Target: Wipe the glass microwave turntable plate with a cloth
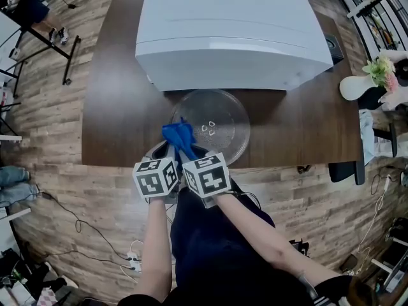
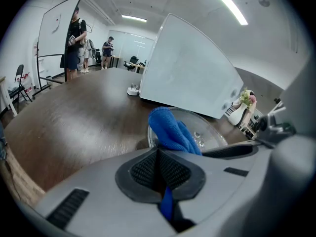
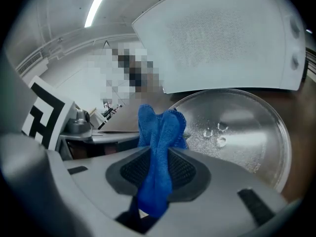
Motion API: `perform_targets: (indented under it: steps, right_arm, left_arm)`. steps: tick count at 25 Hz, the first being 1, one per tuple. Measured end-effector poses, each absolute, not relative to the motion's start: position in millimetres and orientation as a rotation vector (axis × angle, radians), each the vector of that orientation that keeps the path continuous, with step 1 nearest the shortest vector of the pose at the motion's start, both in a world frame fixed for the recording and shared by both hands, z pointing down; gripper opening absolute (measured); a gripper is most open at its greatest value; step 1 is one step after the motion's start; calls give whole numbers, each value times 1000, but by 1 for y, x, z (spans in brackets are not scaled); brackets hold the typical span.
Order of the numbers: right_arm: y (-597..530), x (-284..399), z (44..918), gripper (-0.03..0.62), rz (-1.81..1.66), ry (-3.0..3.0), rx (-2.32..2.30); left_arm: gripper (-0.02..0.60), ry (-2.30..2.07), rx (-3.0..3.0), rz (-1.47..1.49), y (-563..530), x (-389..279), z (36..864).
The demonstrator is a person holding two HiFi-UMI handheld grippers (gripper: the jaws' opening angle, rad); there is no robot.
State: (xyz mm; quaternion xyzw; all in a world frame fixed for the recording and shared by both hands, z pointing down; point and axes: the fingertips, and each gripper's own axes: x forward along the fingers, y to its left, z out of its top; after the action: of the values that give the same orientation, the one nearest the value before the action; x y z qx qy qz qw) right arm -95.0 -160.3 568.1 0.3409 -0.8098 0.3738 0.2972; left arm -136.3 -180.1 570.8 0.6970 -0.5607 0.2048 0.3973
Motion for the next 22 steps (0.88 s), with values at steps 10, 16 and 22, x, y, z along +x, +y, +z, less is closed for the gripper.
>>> perform_targets:
  steps: [10,16,22]
  right_arm:
    - [-160,-59,567,93,872,-2131,984]
    - [-163,-25,566,94,835,-2100,1029]
    - [-168,9,565,94,789,-2070,1067]
  left_arm:
    - [2,-1423,1774,527,-180,-136,570]
    - [2,-1419,1776,528,-179,-137,570]
    - [2,-1410,1771,523,-179,-137,570]
